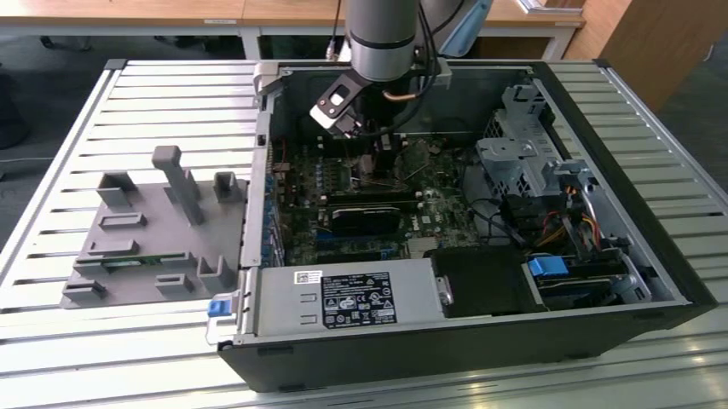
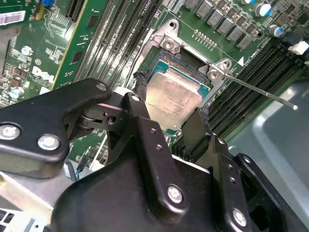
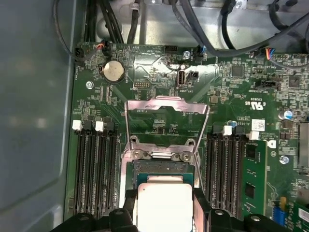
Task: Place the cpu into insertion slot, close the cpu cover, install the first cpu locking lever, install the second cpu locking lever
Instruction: 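Place the cpu into insertion slot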
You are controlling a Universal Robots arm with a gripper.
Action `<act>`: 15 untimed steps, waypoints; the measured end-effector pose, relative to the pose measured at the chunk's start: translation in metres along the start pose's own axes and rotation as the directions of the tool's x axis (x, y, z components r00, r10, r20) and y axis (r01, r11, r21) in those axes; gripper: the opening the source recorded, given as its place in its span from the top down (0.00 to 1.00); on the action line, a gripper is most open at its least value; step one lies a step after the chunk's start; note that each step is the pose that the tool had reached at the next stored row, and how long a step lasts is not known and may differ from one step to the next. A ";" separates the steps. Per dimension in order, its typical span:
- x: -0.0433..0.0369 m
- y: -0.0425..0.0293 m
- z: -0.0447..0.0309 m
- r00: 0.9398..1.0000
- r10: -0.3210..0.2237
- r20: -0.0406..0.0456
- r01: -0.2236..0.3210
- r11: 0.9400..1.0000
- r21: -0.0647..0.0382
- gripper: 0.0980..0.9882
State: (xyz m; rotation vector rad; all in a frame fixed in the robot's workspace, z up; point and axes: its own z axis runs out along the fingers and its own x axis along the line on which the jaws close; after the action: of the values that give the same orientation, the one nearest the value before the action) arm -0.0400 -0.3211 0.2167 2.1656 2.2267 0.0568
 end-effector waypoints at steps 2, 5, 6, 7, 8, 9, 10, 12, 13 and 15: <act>0.0010 -0.0001 0.0026 1.000 0.000 0.004 0.000 1.000 0.000 0.50; 0.0022 0.0000 0.0069 1.000 0.003 0.005 -0.003 1.000 0.002 0.50; 0.0023 -0.0001 0.0082 1.000 0.006 0.005 -0.006 1.000 0.002 0.50; 0.0023 -0.0002 0.0093 1.000 0.008 0.005 -0.008 1.000 0.002 0.50; 0.0024 -0.0002 0.0104 1.000 0.008 0.005 -0.008 1.000 0.002 0.50; 0.0026 -0.0003 0.0113 1.000 0.009 0.006 -0.009 1.000 0.002 0.50; 0.0032 0.0001 0.0121 1.000 0.009 0.007 -0.009 1.000 0.003 0.50; 0.0035 0.0004 0.0134 1.000 0.009 0.007 -0.009 1.000 0.003 0.50; 0.0035 0.0005 0.0140 1.000 0.009 0.007 -0.009 1.000 0.003 0.50; 0.0036 0.0005 0.0150 1.000 0.009 0.007 -0.009 1.000 0.003 0.50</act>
State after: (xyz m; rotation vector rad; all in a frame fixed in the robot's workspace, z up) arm -0.0389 -0.3175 0.2017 2.1743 2.2145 0.0469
